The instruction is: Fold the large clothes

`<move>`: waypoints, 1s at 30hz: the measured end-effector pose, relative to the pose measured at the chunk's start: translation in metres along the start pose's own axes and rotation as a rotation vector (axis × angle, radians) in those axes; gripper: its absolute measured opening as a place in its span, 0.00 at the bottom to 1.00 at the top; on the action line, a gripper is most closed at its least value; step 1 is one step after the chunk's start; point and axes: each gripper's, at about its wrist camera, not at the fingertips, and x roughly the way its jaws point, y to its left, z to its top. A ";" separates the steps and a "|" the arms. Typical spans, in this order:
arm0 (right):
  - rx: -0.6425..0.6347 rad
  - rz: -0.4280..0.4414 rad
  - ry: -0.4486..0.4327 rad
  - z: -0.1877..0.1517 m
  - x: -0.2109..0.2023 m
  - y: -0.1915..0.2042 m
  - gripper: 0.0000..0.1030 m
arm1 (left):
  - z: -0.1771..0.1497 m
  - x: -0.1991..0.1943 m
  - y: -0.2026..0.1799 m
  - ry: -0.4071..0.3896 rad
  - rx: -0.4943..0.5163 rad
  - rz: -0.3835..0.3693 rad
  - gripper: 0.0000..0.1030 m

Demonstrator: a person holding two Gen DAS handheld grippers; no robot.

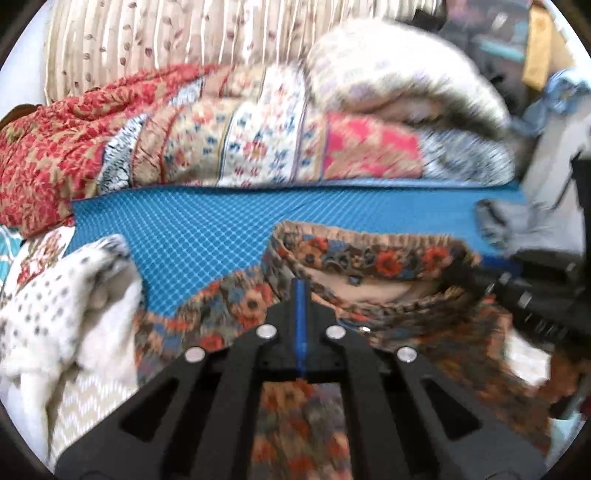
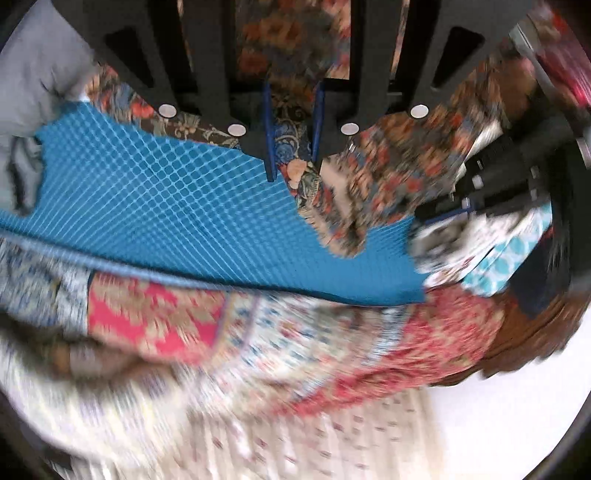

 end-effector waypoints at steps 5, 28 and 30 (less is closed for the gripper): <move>-0.204 -0.048 -0.076 -0.071 -0.057 0.076 0.67 | -0.049 -0.100 0.015 -0.032 -0.088 -0.105 0.01; -0.041 0.003 0.049 -0.279 -0.120 0.140 0.46 | -0.225 -0.141 0.135 0.228 -0.649 -0.065 0.81; 0.033 0.023 0.024 -0.283 -0.141 0.126 0.43 | -0.226 -0.136 0.137 0.239 -0.651 -0.062 0.81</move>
